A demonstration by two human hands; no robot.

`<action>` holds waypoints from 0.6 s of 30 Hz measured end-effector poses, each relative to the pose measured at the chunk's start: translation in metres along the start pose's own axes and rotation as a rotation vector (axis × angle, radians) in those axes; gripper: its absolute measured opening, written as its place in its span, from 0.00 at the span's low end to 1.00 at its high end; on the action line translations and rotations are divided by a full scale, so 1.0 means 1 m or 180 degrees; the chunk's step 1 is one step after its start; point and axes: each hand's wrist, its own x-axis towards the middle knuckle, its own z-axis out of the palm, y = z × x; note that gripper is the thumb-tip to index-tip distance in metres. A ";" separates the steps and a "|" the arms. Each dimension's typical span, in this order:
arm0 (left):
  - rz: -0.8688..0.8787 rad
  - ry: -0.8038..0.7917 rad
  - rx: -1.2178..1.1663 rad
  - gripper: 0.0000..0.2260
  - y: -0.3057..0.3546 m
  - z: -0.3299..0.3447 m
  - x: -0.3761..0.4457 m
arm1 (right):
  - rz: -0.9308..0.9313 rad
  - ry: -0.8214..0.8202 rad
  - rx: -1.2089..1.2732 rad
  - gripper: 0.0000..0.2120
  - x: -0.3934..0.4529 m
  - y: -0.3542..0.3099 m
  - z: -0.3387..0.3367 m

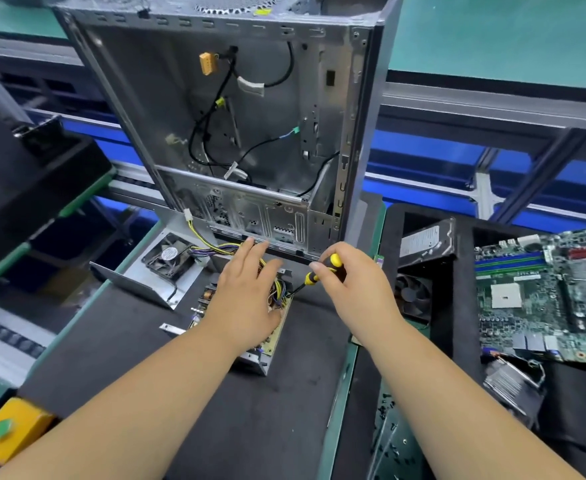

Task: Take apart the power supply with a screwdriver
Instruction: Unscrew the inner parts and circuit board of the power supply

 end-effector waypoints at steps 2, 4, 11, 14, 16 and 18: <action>-0.0014 -0.0010 0.0015 0.32 0.000 0.000 0.000 | -0.0036 0.0003 -0.0002 0.06 0.001 -0.001 0.000; -0.0008 -0.0003 0.0013 0.32 0.000 -0.001 0.001 | -0.0067 -0.0013 -0.0020 0.06 0.002 -0.002 -0.001; 0.0036 0.0027 0.0003 0.31 0.001 -0.003 0.000 | -0.0115 -0.0156 -0.0231 0.07 0.005 -0.006 0.001; 0.0051 -0.0002 0.0054 0.31 0.001 -0.003 0.000 | -0.0199 -0.0177 -0.0264 0.07 0.006 -0.008 -0.001; 0.0054 0.0003 0.0048 0.31 0.001 -0.004 -0.001 | -0.0223 -0.0153 -0.0258 0.07 0.007 -0.009 -0.002; 0.0067 0.0013 0.0045 0.31 0.002 -0.004 -0.001 | -0.0235 -0.0157 -0.0283 0.07 0.008 -0.010 -0.002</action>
